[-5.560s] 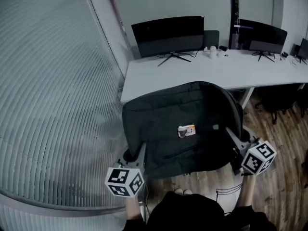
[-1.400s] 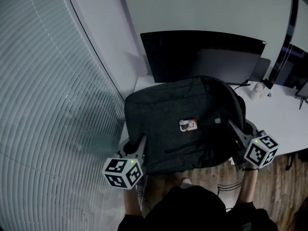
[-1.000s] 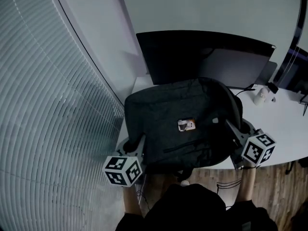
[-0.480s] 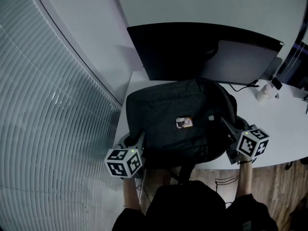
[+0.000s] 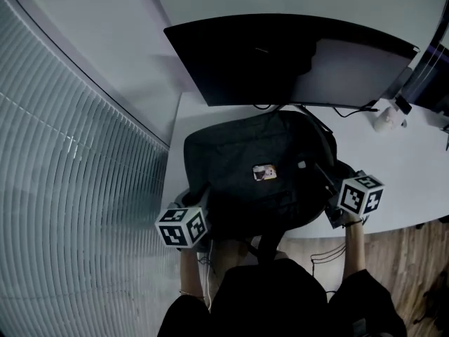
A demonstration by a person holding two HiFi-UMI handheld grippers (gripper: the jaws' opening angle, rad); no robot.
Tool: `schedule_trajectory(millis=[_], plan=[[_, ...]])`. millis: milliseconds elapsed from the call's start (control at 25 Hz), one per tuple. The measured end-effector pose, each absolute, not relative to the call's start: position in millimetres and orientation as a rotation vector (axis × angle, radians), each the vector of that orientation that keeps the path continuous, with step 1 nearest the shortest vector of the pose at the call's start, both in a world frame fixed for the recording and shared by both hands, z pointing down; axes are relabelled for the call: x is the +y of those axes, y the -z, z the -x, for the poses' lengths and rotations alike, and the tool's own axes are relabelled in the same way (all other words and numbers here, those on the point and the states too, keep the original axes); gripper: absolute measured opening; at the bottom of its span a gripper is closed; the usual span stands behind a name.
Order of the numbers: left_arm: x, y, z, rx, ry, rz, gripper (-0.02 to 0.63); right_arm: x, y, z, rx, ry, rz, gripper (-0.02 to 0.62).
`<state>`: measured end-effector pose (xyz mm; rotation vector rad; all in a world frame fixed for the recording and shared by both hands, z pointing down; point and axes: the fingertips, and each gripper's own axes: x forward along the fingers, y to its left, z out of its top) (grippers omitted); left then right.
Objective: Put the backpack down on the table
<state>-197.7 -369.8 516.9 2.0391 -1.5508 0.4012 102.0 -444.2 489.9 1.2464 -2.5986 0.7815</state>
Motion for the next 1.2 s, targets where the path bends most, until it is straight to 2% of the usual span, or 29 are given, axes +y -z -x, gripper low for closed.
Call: schedule_trajectory(millis=[640,1200], plan=[[-387.3,-562.6,196.0,-1.483,-0.444,-1.939,0.071,-462.6,-535.9,-105.4,-2.488,-0.884,-1.216,0.106],[-393.0,-593.9,204.3,-1.476,-0.464,-1.869,0.140,-469.3,-566.1,-116.3,-2.386,-0.911,-1.262,0.112]])
